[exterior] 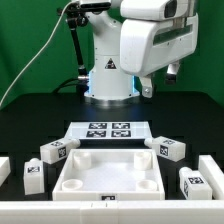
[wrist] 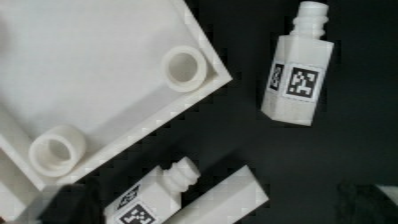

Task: Assemble one leg

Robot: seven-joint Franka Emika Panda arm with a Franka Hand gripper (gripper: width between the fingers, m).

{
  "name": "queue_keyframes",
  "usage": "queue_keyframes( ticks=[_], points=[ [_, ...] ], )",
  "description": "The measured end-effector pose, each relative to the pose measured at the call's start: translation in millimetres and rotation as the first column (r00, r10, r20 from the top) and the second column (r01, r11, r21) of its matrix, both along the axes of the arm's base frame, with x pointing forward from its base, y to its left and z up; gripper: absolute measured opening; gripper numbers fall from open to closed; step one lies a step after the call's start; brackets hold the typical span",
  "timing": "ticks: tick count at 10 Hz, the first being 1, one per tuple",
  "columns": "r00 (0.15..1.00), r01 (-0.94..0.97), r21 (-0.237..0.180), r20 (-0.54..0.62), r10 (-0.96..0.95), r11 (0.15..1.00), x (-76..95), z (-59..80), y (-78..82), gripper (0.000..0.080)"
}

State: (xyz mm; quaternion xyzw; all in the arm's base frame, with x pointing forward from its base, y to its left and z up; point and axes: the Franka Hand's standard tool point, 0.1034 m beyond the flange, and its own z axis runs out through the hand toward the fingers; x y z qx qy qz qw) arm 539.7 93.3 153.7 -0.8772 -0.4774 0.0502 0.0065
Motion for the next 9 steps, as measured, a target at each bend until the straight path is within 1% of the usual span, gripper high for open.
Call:
queue_keyframes(
  ticks=[3,4,5,6,9],
  points=[
    [1.0,0.0,0.0,0.0,0.0,1.0,0.0,-0.1,0.0,0.065],
    [1.0,-0.026,0.005,0.004,0.026,1.0,0.8,-2.0,-2.1,0.065],
    [0.991,-0.13,0.019,0.026,0.13,0.991,2.7,-8.1,-11.2,0.065],
    [0.985,-0.17,0.024,0.027,0.17,0.985,2.9,-11.1,-17.0,0.065],
    [0.986,-0.165,0.024,0.02,0.165,0.986,2.8,-11.4,-16.7,0.065]
  ],
)
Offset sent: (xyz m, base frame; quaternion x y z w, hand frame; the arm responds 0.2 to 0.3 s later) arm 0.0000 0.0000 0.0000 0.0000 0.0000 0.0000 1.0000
